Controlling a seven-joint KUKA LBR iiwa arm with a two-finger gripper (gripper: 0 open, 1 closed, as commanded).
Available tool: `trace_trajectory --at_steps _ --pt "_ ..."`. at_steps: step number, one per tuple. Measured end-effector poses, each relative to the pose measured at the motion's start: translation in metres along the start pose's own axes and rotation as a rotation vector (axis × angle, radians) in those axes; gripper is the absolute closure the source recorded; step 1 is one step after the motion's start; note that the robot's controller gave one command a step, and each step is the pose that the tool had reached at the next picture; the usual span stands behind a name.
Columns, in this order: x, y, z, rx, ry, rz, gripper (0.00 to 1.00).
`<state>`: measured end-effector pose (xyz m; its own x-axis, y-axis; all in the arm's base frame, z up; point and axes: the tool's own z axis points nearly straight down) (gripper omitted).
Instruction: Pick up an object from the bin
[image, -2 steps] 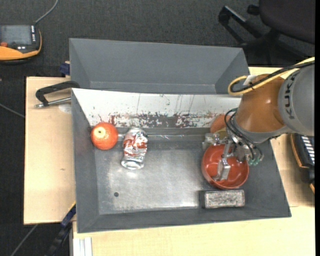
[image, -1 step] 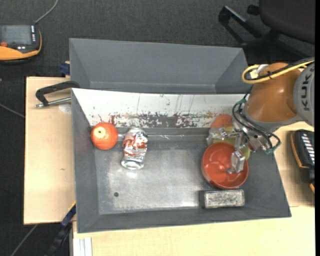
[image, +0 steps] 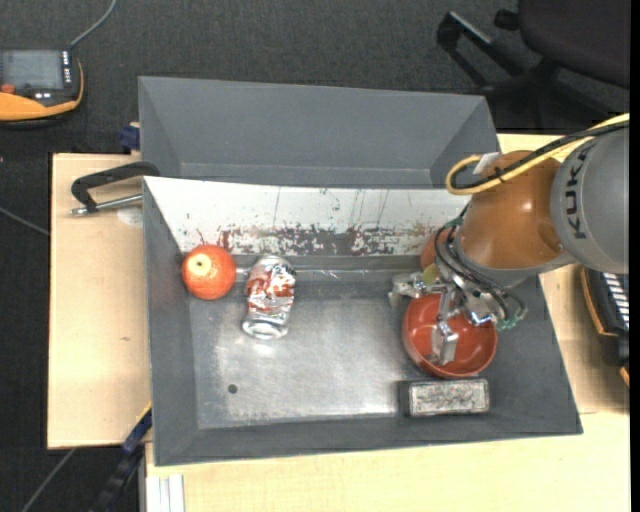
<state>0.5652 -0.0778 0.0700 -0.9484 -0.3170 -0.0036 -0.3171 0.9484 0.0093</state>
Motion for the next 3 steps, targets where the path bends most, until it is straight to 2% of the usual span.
trace_trajectory --at_steps 1,2,3 --pt "0.003 -0.06 -0.003 -0.004 -0.012 0.034 0.0" --pt "-0.017 0.012 -0.001 -0.01 -0.015 0.091 0.0" --pt "0.001 -0.034 -0.002 -0.006 -0.021 0.071 0.0"
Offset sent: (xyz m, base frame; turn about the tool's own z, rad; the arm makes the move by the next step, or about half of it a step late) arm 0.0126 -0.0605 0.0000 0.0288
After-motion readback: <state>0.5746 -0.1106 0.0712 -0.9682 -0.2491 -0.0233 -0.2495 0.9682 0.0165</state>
